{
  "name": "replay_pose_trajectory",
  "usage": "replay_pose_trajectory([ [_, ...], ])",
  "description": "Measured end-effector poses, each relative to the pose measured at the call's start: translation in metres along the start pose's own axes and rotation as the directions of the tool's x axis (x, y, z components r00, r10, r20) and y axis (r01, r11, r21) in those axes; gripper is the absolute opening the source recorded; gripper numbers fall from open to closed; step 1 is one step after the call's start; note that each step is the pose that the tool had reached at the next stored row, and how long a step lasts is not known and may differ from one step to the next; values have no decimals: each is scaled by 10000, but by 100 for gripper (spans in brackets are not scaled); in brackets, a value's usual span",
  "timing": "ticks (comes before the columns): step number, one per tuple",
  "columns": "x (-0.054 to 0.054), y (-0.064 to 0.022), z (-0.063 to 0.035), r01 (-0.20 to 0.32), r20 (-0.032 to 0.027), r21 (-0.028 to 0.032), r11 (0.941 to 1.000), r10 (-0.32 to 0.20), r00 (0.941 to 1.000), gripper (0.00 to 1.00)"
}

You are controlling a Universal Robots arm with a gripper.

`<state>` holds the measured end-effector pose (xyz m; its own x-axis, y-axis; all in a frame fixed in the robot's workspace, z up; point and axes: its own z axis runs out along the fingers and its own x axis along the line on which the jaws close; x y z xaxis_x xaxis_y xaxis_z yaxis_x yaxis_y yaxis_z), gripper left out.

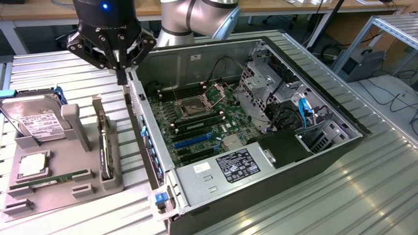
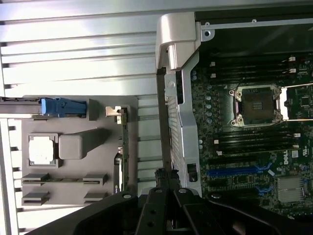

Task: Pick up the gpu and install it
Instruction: 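Reach for the gpu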

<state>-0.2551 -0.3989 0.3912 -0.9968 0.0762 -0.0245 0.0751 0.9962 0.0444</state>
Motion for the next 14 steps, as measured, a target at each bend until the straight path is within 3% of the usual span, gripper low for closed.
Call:
replay_pose_trajectory([
  [14, 35, -3, 2, 0, 0, 0, 10000, 0, 10000, 11],
])
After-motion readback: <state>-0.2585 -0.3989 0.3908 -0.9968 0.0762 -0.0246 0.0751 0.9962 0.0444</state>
